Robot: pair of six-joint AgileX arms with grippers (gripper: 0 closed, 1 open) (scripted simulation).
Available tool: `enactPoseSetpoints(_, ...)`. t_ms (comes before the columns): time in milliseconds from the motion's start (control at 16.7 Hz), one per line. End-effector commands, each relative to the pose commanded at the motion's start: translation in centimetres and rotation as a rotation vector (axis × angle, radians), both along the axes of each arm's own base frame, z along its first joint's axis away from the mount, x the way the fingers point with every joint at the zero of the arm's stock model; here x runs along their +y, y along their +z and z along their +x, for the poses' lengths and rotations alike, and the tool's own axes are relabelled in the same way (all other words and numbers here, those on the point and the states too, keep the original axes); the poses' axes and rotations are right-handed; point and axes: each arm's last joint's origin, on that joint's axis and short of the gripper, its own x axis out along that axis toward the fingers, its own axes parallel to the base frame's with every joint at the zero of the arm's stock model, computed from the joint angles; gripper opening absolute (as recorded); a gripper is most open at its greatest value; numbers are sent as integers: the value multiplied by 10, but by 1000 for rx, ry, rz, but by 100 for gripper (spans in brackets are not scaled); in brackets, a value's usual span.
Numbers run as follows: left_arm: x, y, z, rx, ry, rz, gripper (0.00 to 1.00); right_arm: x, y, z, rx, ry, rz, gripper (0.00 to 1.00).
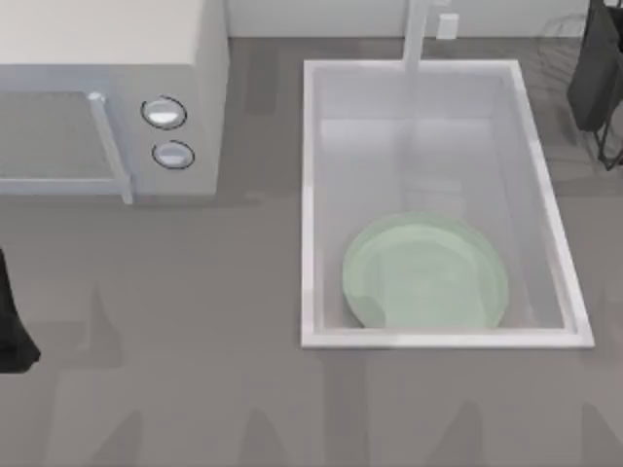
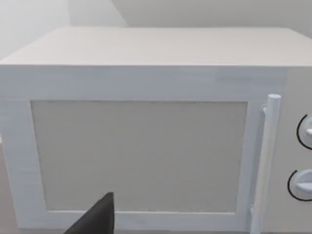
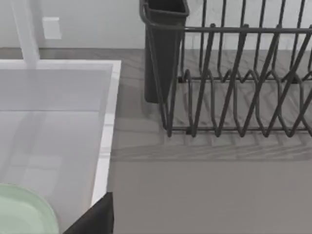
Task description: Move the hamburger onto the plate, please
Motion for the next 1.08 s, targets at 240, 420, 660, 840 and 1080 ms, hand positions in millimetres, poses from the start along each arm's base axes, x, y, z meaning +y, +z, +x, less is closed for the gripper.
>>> enactPoseSetpoints(240,0,0,0,0,0,0,100,-9,11,24,380,-50,-1,100)
enactPoseSetpoints(420,0,0,0,0,0,0,100,-19,8,50,709,-75,18,100)
enactPoseSetpoints(660,0,0,0,0,0,0,100,-35,2,81,1050,-88,62,100)
enactPoseSetpoints(840,0,0,0,0,0,0,100,-46,-4,101,1226,-89,97,100)
enactPoseSetpoints(1080,0,0,0,0,0,0,100,-54,-8,115,1329,-87,124,100)
